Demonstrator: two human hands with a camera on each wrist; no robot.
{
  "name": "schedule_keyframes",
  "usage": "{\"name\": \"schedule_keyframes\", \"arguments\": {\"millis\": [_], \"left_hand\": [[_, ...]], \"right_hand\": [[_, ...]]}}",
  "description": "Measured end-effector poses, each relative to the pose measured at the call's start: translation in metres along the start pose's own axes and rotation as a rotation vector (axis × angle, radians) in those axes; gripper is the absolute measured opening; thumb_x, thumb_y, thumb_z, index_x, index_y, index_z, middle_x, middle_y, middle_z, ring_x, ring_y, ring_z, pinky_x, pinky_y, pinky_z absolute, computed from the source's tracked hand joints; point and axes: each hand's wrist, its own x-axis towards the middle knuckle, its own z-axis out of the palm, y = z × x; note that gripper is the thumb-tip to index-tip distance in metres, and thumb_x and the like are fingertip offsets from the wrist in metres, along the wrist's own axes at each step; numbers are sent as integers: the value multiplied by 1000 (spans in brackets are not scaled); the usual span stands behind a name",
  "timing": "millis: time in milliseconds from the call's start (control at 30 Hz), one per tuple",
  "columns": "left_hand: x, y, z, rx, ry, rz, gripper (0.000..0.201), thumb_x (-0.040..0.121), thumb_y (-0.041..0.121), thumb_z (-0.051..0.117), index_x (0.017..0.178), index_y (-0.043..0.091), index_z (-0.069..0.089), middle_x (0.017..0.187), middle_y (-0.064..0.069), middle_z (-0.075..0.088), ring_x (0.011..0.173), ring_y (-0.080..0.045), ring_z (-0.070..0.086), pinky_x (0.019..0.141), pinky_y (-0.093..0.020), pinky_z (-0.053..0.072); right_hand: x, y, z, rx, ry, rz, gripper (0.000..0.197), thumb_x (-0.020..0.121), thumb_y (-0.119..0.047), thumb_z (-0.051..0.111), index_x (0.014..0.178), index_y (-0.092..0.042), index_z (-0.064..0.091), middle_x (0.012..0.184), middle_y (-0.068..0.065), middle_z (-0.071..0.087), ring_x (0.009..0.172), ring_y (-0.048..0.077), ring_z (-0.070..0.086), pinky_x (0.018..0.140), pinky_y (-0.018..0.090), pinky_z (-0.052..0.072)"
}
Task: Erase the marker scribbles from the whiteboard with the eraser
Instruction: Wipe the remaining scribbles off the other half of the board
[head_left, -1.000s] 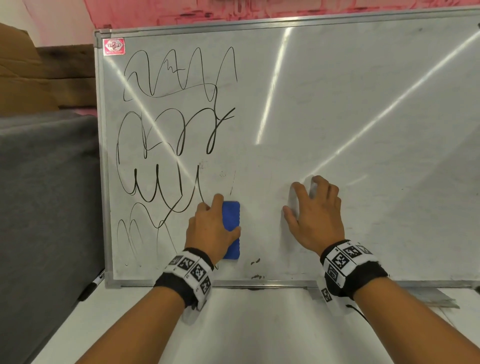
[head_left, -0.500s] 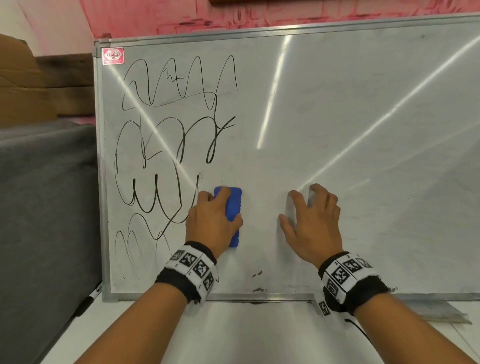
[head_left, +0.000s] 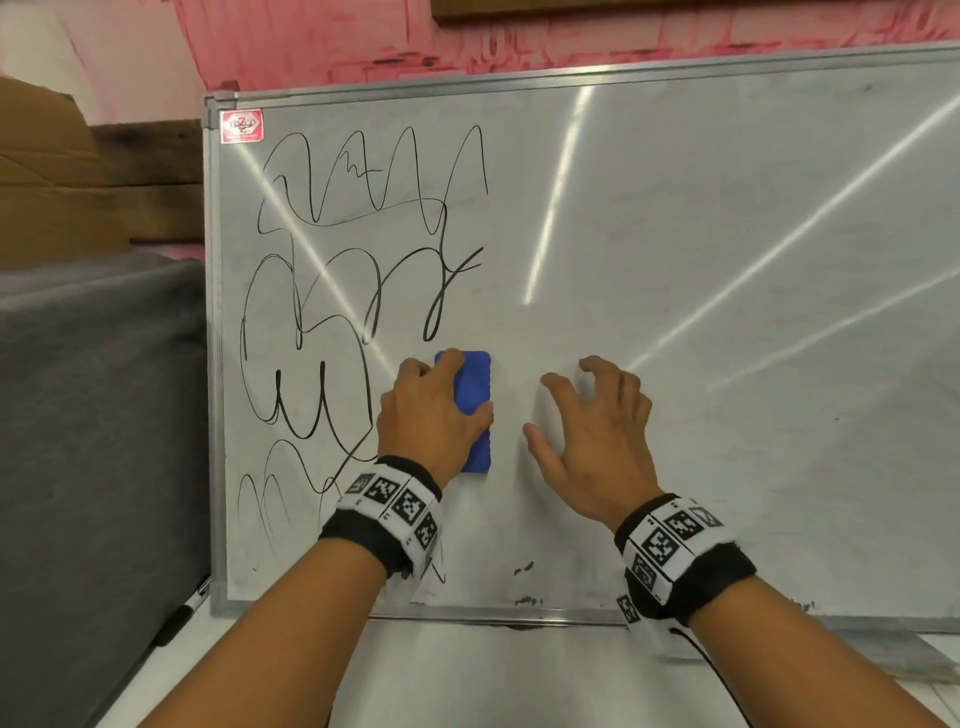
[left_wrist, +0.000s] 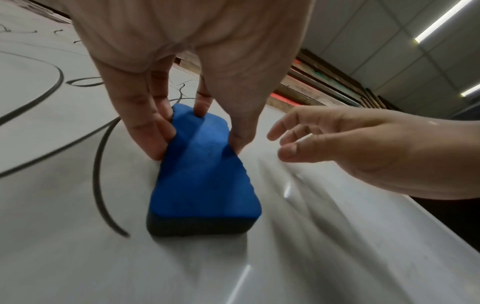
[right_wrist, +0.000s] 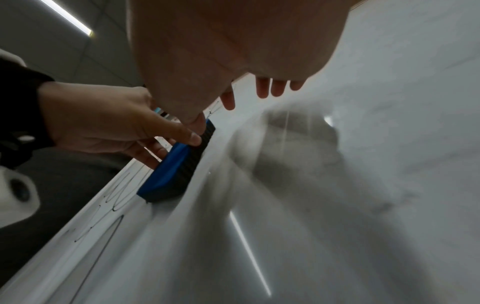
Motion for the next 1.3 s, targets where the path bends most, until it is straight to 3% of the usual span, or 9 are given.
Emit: {"name": "schedule_keyframes", "arguments": {"millis": [233, 367, 500, 600, 733, 1000, 1100, 1200, 1300], "left_hand": [[-10, -32, -1, -242, 101, 129, 32, 92, 32, 66, 123, 22, 67, 93, 3, 63, 76, -10, 60, 79, -31, 54], [1, -56, -22, -270, 199, 154, 26, 95, 25, 60, 118, 23, 71, 93, 3, 69, 77, -8, 61, 80, -30, 54], [25, -88, -51, -195, 286, 108, 27, 94, 30, 56, 117, 23, 68, 98, 5, 66, 89, -11, 59, 90, -41, 51], [39, -106, -69, -168, 305, 87, 28, 95, 29, 57, 122, 23, 65, 109, -1, 62, 102, -19, 57, 95, -36, 47], [50, -125, -85, -150, 372, 10, 36, 95, 25, 55, 131, 23, 59, 123, -5, 52, 118, -20, 46, 99, -23, 32], [65, -168, -97, -113, 314, -274, 52, 101, 29, 44, 149, 18, 29, 141, -21, 38, 125, -39, 41, 102, -49, 40], [73, -179, -99, -197, 254, -357, 41, 104, 27, 37, 141, 9, 35, 126, -30, 52, 114, -47, 51, 95, -50, 43], [78, -179, -100, -323, 241, -448, 34, 106, 30, 33, 120, 3, 47, 120, -26, 56, 95, -32, 50, 82, -35, 39], [87, -180, -101, -438, 289, -545, 44, 106, 36, 32, 122, 3, 55, 128, -23, 55, 102, -27, 49, 87, -30, 36]], "right_hand": [[-4, -45, 16, 78, -96, -202, 60, 82, -56, 58, 133, -26, 50, 135, 10, 41, 121, 29, 38, 95, 44, 40], [-1, -71, 31, 38, -95, -138, 69, 81, -62, 55, 139, -28, 41, 137, 14, 37, 117, 31, 39, 93, 42, 42], [11, -87, 38, 42, 2, -54, 55, 87, -55, 58, 131, -23, 48, 132, 15, 38, 109, 31, 43, 87, 43, 45], [21, -96, 41, 92, 78, -3, 43, 91, -46, 60, 124, -20, 52, 126, 15, 40, 105, 30, 44, 85, 45, 48], [40, -103, 42, 136, 145, 31, 39, 91, -40, 63, 121, -18, 51, 124, 14, 40, 103, 29, 45, 84, 45, 51], [19, -99, 47, 161, 142, 58, 41, 90, -38, 65, 125, -21, 51, 129, 12, 39, 108, 25, 42, 85, 39, 52], [13, -95, 49, 156, 132, 57, 41, 90, -39, 65, 125, -22, 51, 129, 10, 38, 108, 24, 42, 84, 38, 52], [32, -94, 44, 173, 170, 59, 42, 88, -38, 66, 124, -21, 51, 129, 11, 38, 107, 25, 44, 83, 38, 53], [54, -94, 38, 180, 209, 55, 49, 88, -38, 67, 131, -21, 48, 129, 11, 39, 105, 26, 46, 83, 39, 53]]}}
